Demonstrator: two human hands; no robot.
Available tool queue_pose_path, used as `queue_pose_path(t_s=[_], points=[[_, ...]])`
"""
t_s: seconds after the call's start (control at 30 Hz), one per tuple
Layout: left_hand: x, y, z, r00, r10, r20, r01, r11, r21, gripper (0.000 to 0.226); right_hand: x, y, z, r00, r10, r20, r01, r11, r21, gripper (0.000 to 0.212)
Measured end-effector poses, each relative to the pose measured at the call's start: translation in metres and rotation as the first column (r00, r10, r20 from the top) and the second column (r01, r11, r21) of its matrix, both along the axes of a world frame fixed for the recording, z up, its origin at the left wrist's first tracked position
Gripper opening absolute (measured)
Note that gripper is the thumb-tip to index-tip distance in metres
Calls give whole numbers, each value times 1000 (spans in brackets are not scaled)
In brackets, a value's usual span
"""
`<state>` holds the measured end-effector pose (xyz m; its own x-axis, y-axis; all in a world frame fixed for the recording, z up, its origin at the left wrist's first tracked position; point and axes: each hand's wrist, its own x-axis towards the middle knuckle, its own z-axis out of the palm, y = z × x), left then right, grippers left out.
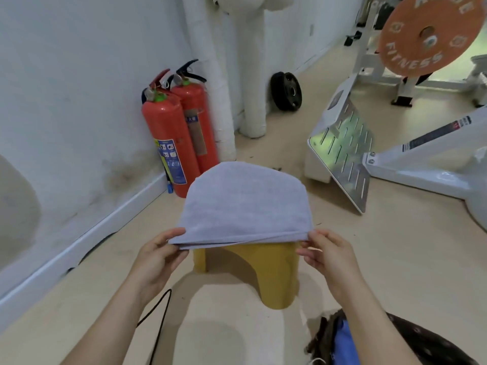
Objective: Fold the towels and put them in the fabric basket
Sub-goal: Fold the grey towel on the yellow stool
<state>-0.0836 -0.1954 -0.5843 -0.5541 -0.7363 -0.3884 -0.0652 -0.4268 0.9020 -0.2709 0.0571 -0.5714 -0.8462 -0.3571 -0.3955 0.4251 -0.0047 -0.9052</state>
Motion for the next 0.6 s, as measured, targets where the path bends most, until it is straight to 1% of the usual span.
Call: queue_pose_path(t_s=[0.07, 0.13, 0.17, 0.2, 0.23, 0.27, 0.3, 0.33, 0.37, 0.4, 0.43, 0.47, 0.5, 0.53, 0.57, 0.6], points=[[4, -2, 3, 995, 19, -101, -8, 993, 115, 34, -2, -1, 3, 998, -48, 43, 48, 999, -8, 14], [7, -2, 6, 987, 36, -154, -5, 981, 195, 30, -3, -4, 3, 995, -94, 15, 93, 995, 36, 21], [7, -2, 5, 988, 44, -145, -16, 982, 188, 26, -3, -5, 3, 995, -102, -8, 103, 993, 59, 23], [7, -1, 6, 993, 47, -111, -30, 988, 149, 22, -2, -6, 3, 994, -104, -22, 105, 992, 66, 25], [6, -1, 6, 996, 50, -76, -43, 995, 90, 20, -2, -7, 2, 993, -114, -19, 115, 992, 60, 27], [6, 0, 8, 996, 54, -64, -53, 998, 31, 20, -2, -7, 3, 991, -129, 20, 128, 991, 31, 28], [6, 1, 10, 995, 59, -75, -61, 998, -13, 21, -3, -6, 3, 986, -137, 94, 140, 990, -24, 25], [6, 2, 14, 992, 65, -105, -69, 997, -37, 23, -4, -5, 6, 970, -127, 208, 152, 982, -110, 19], [7, 2, 17, 988, 67, -138, -74, 996, -52, 26, -5, -4, 8, 933, -90, 350, 172, 962, -212, 16], [8, 2, 22, 983, 61, -176, -70, 996, -49, 28, -6, -3, 10, 876, -35, 480, 209, 926, -314, 18], [8, 2, 25, 979, 45, -198, -54, 998, -40, 28, -8, -3, 10, 815, 13, 579, 262, 883, -389, 27], [10, 4, 27, 979, 11, -204, -17, 999, -27, 26, -10, -2, 8, 765, 38, 642, 313, 851, -423, 36], [13, 4, 26, 982, -54, -184, 50, 998, -26, 20, -11, -2, 5, 738, 38, 673, 343, 838, -423, 36], [17, 5, 25, 980, -135, -143, 131, 991, -33, 24, -11, -3, 5, 716, 28, 698, 364, 838, -407, 31], [22, 4, 22, 971, -228, -75, 224, 973, -54, 42, -12, -3, 3, 704, 15, 710, 374, 842, -388, 30], [26, 5, 20, 955, -297, -4, 295, 952, -74, 55, -12, -3, 2, 696, 12, 718, 377, 844, -380, 32]])
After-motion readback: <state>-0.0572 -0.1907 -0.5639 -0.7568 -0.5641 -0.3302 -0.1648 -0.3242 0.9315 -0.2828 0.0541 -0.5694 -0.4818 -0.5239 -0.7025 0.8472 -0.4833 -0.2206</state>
